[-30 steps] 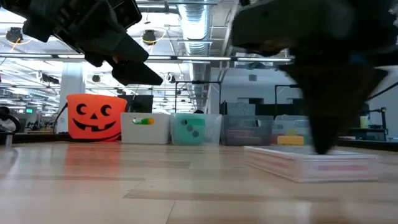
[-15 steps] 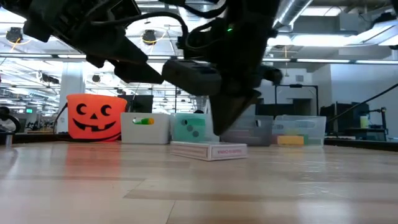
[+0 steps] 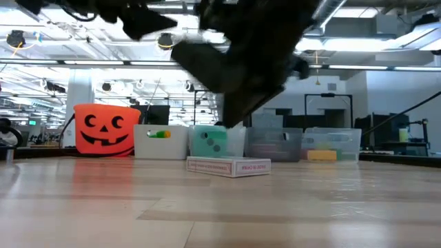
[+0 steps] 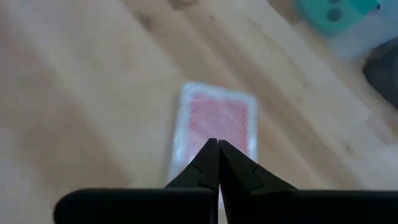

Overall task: Pick & Place Toys
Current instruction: Put the red deck of cards into the black bin

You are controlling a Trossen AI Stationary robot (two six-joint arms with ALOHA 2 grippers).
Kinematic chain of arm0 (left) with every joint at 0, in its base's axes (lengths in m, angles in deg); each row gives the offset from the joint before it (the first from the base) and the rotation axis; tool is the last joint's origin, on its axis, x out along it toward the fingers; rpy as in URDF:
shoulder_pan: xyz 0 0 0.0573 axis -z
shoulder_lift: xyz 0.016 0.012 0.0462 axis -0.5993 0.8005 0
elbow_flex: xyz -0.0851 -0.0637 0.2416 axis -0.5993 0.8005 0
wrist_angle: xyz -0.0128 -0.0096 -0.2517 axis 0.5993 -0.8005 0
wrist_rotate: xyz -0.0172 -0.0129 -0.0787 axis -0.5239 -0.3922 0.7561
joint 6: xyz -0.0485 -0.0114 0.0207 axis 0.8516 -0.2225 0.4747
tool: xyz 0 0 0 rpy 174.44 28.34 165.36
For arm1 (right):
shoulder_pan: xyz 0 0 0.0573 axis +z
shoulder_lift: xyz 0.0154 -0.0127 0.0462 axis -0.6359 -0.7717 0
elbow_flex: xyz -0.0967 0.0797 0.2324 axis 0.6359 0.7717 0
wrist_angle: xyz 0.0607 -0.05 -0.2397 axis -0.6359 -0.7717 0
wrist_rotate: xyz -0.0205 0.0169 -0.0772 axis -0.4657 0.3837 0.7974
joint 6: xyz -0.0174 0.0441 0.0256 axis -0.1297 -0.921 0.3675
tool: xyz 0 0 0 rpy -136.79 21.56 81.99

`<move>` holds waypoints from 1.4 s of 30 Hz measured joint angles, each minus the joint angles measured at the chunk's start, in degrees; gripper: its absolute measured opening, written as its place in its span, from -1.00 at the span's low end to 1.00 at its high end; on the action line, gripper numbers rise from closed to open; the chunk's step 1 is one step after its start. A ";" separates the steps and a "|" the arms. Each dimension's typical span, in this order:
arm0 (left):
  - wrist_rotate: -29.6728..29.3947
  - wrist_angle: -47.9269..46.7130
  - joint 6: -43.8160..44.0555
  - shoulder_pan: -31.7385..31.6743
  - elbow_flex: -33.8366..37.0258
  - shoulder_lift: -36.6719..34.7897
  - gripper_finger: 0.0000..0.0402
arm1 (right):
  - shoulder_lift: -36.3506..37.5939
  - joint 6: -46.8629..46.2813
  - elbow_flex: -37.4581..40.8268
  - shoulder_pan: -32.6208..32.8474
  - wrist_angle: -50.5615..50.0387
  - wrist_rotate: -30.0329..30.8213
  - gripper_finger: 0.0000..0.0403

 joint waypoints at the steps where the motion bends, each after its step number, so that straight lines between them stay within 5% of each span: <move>1: -1.17 -0.04 -0.98 0.00 0.00 -1.62 0.70 | 0.00 -1.75 0.00 1.50 -0.27 1.05 -1.00; 9: -2.60 -3.95 -1.06 0.02 0.00 -11.32 0.70 | 0.02 -19.06 0.00 14.34 -4.02 20.49 -1.00; 15: -2.21 -5.86 3.78 0.02 0.02 -10.98 0.70 | -5.87 -34.17 -0.10 17.75 -4.11 31.23 -0.98; 21: -2.15 -6.81 5.80 0.15 0.02 -8.15 0.70 | -11.55 -42.73 0.00 15.78 -7.11 23.66 -0.63; 33: -2.22 -10.44 7.69 0.15 0.07 -6.07 0.70 | -11.41 -41.07 -0.07 11.41 -7.57 18.36 0.87; 35: -2.22 -11.08 7.69 0.15 0.07 -6.05 0.70 | -11.45 -41.00 -0.07 10.57 -6.65 16.60 0.94; 42: -2.26 -10.97 7.69 0.13 0.07 -6.05 0.70 | -11.68 -34.78 1.44 8.70 1.08 15.92 0.71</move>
